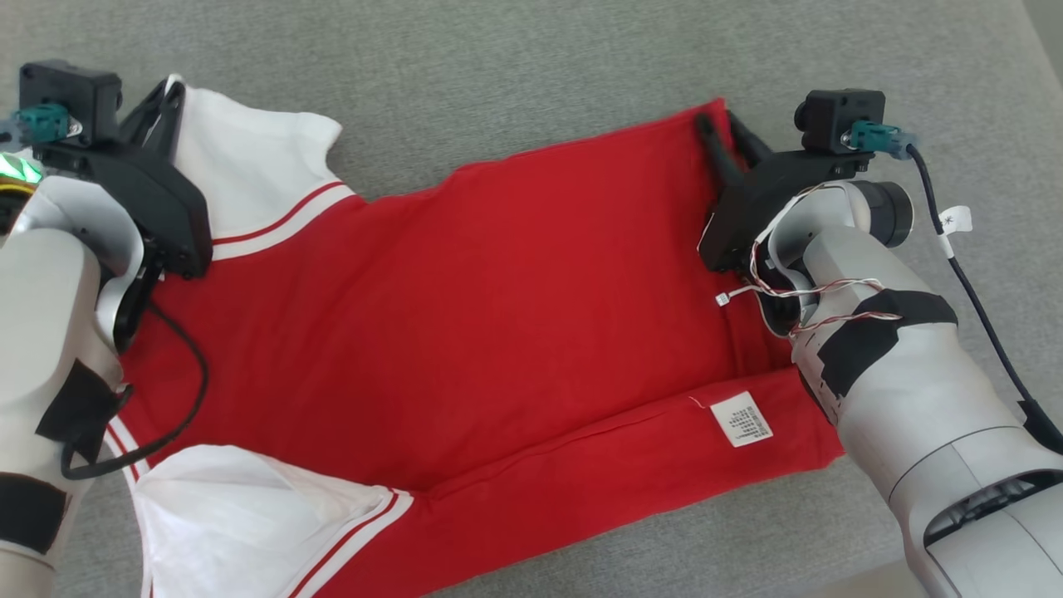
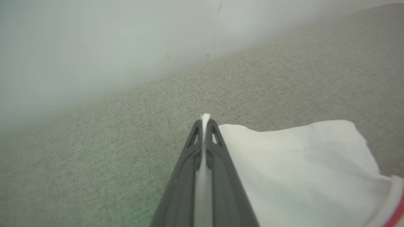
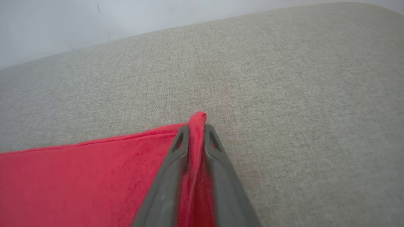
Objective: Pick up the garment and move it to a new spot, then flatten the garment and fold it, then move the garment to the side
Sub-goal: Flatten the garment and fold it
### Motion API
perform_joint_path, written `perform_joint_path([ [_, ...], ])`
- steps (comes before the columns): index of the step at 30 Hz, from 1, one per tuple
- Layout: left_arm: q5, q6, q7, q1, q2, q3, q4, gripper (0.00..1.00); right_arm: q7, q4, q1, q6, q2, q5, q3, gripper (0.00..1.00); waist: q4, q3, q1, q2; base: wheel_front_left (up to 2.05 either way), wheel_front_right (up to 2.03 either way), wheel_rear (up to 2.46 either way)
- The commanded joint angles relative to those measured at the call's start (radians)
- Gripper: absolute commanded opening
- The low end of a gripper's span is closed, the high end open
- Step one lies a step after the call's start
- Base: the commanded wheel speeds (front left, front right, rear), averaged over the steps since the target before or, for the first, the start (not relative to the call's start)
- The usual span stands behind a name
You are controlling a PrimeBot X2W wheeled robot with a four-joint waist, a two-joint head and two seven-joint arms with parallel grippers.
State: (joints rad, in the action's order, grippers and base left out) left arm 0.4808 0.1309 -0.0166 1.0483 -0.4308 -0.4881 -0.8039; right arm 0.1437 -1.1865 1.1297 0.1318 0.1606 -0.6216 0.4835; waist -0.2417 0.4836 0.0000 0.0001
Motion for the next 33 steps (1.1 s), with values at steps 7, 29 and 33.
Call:
perform_joint_path([
  [7,0.046,-0.001,0.042,0.022,0.012,-0.017,0.008,0.0,0.04,-0.016,0.025,-0.002,0.015,-0.019,0.013,0.0,0.023,-0.026,0.0,-0.0001,0.0,0.0,0.0],
  [29,0.214,-0.056,0.242,-0.412,0.009,0.004,0.385,0.0,0.122,0.266,-0.314,-0.002,0.191,-0.167,0.085,0.0,0.124,-0.218,0.0,-0.0001,0.0,0.0,0.0],
  [33,0.232,-0.094,0.254,-0.525,0.008,0.013,0.516,0.0,0.121,0.364,-0.395,-0.002,0.224,-0.184,0.029,0.0,0.151,-0.246,0.0,-0.0001,0.0,0.0,0.0],
])
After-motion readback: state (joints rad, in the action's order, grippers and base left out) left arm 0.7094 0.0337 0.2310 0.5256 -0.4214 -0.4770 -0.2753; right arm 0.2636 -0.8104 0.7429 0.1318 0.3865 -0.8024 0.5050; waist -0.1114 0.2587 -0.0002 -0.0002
